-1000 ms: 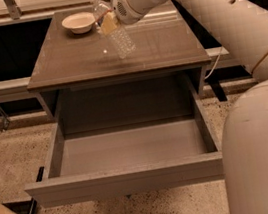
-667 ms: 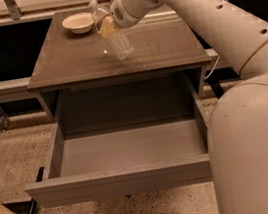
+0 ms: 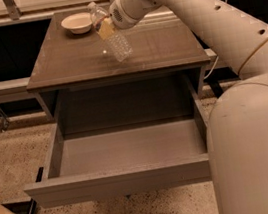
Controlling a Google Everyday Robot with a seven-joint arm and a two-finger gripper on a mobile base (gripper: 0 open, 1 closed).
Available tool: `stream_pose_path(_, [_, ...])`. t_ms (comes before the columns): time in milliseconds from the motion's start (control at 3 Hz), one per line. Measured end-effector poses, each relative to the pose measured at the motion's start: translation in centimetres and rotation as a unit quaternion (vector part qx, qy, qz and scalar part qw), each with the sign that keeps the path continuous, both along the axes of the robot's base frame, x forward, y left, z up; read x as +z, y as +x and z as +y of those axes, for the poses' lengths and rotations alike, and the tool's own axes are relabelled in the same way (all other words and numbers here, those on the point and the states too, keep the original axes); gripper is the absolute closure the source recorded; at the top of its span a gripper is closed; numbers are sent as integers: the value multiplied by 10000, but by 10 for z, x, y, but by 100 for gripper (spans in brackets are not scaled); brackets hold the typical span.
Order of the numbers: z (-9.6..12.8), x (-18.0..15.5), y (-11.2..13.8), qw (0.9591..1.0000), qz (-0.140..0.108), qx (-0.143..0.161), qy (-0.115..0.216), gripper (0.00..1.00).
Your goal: Pick water bottle from top drawer and place on counter
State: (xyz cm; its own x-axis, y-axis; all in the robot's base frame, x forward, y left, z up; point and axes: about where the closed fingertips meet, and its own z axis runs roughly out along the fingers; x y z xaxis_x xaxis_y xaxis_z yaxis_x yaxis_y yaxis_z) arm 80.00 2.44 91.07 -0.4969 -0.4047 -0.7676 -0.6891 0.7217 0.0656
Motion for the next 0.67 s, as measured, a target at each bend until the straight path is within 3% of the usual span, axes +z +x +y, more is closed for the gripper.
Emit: stream_pose_path(667, [5, -5, 0, 10000, 37, 33, -6, 12])
